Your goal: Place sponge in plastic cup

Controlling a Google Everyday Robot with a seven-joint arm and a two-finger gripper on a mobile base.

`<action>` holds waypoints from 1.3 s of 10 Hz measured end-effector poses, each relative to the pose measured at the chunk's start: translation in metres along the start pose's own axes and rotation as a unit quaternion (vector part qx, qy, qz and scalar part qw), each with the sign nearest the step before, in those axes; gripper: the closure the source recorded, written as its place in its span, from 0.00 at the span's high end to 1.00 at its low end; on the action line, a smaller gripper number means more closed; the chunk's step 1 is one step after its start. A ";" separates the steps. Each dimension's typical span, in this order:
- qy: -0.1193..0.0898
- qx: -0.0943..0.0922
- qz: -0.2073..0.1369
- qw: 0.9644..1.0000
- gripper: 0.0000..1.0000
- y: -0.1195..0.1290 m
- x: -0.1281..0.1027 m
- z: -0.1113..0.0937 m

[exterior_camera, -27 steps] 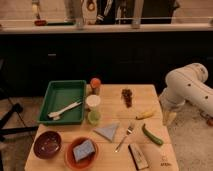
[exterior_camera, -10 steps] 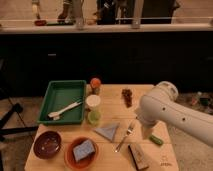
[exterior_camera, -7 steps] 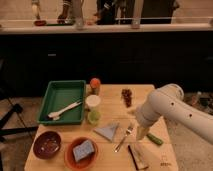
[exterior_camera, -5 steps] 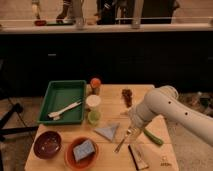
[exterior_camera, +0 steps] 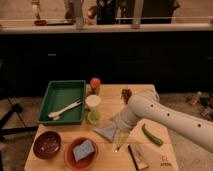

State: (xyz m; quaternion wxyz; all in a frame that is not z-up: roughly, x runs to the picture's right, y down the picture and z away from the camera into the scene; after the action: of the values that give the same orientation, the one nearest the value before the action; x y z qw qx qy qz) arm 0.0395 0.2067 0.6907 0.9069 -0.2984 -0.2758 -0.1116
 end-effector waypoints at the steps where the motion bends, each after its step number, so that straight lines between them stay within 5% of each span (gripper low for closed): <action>1: 0.000 0.000 0.001 1.000 0.80 0.000 0.001 0.000; 5: -0.005 0.011 0.012 1.000 0.80 0.002 0.002 0.003; 7: -0.035 0.037 0.029 0.998 0.80 0.010 -0.001 0.030; 9: -0.051 0.046 0.030 0.997 0.80 0.010 -0.018 0.054; 13: -0.059 0.043 0.003 0.997 0.80 -0.006 -0.064 0.069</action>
State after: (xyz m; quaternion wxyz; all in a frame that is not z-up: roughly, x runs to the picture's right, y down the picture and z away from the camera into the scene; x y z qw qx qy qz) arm -0.0445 0.2460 0.7033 0.9013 -0.2660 -0.3328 -0.0791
